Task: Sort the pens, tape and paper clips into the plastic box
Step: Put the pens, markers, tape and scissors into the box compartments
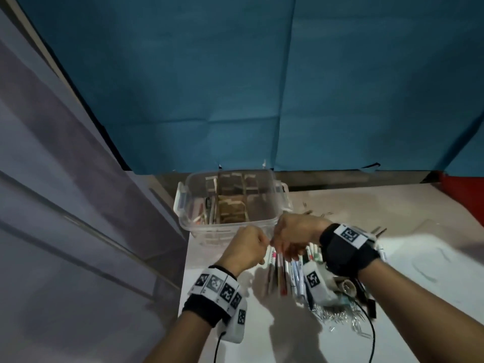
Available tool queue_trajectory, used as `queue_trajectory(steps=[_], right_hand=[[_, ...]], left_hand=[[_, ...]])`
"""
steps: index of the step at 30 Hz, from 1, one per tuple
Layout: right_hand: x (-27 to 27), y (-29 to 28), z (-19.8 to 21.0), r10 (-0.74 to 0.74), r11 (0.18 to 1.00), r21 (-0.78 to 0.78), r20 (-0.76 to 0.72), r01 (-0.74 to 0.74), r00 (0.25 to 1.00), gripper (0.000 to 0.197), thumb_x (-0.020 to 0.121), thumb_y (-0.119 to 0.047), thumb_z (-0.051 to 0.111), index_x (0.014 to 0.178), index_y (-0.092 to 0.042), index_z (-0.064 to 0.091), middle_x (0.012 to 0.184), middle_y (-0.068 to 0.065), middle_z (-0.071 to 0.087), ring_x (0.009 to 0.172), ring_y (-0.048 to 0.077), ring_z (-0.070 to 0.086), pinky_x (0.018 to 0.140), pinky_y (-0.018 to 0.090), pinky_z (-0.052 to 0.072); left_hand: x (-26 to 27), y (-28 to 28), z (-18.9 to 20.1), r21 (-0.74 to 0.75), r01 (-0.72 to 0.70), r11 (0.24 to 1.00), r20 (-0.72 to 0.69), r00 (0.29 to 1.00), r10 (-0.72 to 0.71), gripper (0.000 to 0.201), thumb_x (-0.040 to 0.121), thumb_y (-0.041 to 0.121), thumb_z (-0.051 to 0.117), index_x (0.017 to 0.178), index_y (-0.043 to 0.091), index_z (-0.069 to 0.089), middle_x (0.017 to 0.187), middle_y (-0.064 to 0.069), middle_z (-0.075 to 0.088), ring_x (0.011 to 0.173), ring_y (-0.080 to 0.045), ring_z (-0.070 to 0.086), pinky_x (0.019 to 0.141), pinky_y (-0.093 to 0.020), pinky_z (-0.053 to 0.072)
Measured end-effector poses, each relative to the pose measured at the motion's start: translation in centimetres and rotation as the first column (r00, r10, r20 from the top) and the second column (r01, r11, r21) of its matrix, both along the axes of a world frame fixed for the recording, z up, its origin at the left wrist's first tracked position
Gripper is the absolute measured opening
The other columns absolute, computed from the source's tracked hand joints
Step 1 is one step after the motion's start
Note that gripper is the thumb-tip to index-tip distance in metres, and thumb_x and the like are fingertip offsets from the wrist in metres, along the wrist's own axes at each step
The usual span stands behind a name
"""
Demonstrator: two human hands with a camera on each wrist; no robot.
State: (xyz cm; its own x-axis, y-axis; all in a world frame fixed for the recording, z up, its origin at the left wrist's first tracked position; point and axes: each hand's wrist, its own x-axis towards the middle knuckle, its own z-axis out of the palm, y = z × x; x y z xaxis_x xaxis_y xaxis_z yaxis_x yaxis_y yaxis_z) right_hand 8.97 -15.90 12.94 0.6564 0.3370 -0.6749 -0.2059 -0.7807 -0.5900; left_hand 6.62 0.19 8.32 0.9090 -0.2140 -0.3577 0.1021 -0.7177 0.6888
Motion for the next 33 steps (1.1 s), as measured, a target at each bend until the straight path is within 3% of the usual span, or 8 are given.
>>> queue_trajectory(steps=[3,5,8,14,20,25,30,33], right_hand=[[-1.3,0.2,-5.5,-0.028,0.988,-0.146,0.099,0.042,0.995,0.013,0.083,-0.009,0.058,0.096,-0.007,0.062,0.078,0.010,0.071,0.059,0.019,0.069,0.053,0.029,0.056],[-1.8,0.5,-8.8,-0.049,0.968,-0.225,0.252,0.108,0.966,0.029,0.082,-0.018,0.060,0.111,-0.015,0.060,0.108,0.010,0.067,0.097,0.025,0.070,0.079,0.031,0.057],[-3.5,1.3,-9.8,-0.099,0.943,-0.263,0.361,0.203,0.927,0.027,0.095,-0.017,0.047,0.118,-0.008,0.059,0.123,0.013,0.061,0.116,0.029,0.060,0.091,0.032,0.048],[-4.7,1.8,-10.9,-0.149,0.908,-0.297,0.432,0.296,0.890,0.028,0.098,-0.010,0.038,0.116,-0.008,0.058,0.122,0.013,0.061,0.113,0.030,0.062,0.092,0.038,0.050],[-5.2,2.1,-12.0,-0.110,0.916,-0.297,0.458,0.269,0.882,0.018,0.088,-0.008,0.058,0.105,-0.011,0.062,0.106,0.009,0.066,0.100,0.030,0.067,0.082,0.039,0.057],[-4.6,1.1,-11.8,-0.266,0.904,-0.221,0.381,0.366,0.885,0.027,0.091,-0.017,0.053,0.116,-0.008,0.055,0.122,0.013,0.057,0.115,0.031,0.058,0.090,0.035,0.049],[-3.8,-0.9,-11.6,-0.435,0.872,-0.099,0.293,0.479,0.852,0.015,0.082,-0.023,0.064,0.079,-0.011,0.055,0.083,0.008,0.062,0.077,0.024,0.064,0.061,0.029,0.047],[-4.4,0.2,-12.3,-0.427,0.872,-0.102,0.318,0.478,0.847,0.010,0.081,-0.018,0.063,0.085,-0.009,0.060,0.094,0.013,0.069,0.087,0.029,0.068,0.070,0.033,0.055]], left_hand=[[-0.4,-1.8,-3.7,0.149,-0.004,0.989,0.004,1.000,0.003,0.020,0.083,0.005,0.047,0.071,0.007,0.063,0.091,-0.019,0.071,0.086,-0.032,0.070,0.072,-0.038,0.059],[-0.8,-2.5,-5.6,0.219,-0.058,0.974,0.011,0.998,0.057,0.018,0.088,0.013,0.049,0.095,0.014,0.066,0.113,-0.013,0.064,0.105,-0.033,0.063,0.087,-0.037,0.053],[-1.5,-3.1,-8.1,0.265,-0.085,0.961,0.023,0.996,0.081,0.028,0.094,0.021,0.050,0.121,0.013,0.056,0.125,-0.010,0.058,0.117,-0.033,0.056,0.093,-0.038,0.046],[-2.7,-4.1,-10.8,0.293,-0.128,0.948,0.062,0.991,0.115,0.023,0.093,0.020,0.051,0.115,0.012,0.053,0.120,-0.007,0.057,0.113,-0.029,0.055,0.090,-0.041,0.049],[-2.8,-4.3,-11.3,0.300,-0.142,0.943,0.002,0.989,0.148,0.019,0.094,0.017,0.050,0.110,0.009,0.055,0.120,-0.011,0.059,0.109,-0.032,0.061,0.086,-0.038,0.049],[-2.3,-3.1,-11.7,0.288,-0.117,0.951,-0.066,0.988,0.142,0.027,0.092,0.023,0.057,0.114,0.008,0.056,0.122,-0.013,0.056,0.111,-0.032,0.060,0.089,-0.037,0.050],[-1.0,-0.9,-11.7,0.222,-0.138,0.965,-0.102,0.981,0.163,0.020,0.089,0.018,0.057,0.103,0.004,0.062,0.110,-0.019,0.064,0.096,-0.034,0.066,0.083,-0.040,0.056],[-0.8,-0.6,-12.1,0.194,-0.143,0.971,-0.111,0.980,0.166,0.014,0.084,0.017,0.057,0.092,0.007,0.063,0.103,-0.019,0.068,0.089,-0.032,0.068,0.082,-0.040,0.058]])
